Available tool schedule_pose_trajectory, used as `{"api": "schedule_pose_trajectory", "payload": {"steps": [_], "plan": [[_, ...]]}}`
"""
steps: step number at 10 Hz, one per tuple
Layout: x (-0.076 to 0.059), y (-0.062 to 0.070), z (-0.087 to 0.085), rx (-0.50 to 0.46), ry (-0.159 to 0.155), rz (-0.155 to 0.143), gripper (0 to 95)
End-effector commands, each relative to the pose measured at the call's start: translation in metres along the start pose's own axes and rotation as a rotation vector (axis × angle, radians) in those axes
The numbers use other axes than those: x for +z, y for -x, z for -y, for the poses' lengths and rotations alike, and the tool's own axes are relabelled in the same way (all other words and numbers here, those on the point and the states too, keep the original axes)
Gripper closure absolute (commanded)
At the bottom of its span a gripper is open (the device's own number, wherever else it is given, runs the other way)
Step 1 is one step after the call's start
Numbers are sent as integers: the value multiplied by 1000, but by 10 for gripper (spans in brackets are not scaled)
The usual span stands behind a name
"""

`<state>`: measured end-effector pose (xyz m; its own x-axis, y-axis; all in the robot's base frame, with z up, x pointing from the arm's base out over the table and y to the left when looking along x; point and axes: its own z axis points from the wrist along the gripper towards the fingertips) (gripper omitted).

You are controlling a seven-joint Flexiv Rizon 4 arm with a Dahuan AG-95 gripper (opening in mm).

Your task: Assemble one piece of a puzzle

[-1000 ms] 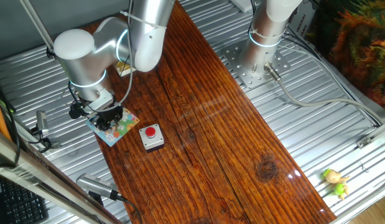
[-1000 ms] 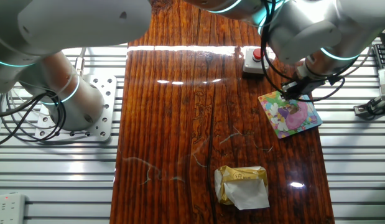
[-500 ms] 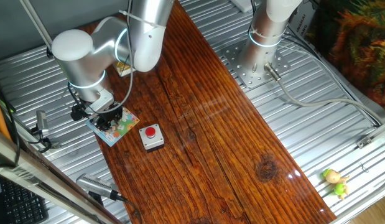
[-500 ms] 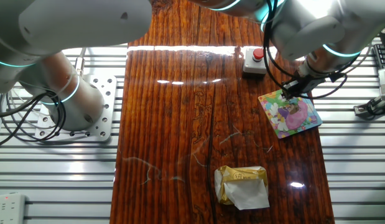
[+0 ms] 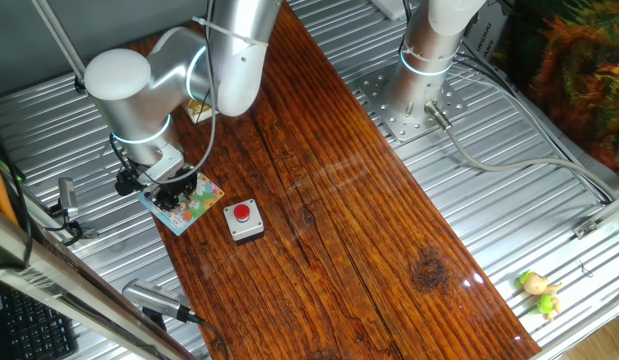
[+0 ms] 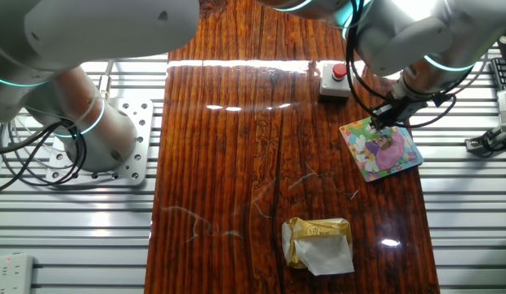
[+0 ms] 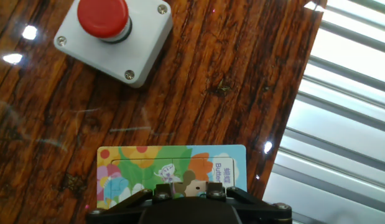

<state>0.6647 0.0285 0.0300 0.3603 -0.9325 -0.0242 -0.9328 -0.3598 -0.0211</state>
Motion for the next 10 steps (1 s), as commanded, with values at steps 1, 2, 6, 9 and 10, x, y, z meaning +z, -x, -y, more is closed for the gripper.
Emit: {"api": "schedule_pose_trajectory", "payload": {"steps": [1,2,6,9,10], "plan": [[0,0,0,2,-3,2,950],[0,0,0,2,-3,1,950],[2,-1,1,0,-7,-6,950],[1,-2,1,-6,-7,-7,950],[1,-2,1,-7,-7,-8,950]]}}
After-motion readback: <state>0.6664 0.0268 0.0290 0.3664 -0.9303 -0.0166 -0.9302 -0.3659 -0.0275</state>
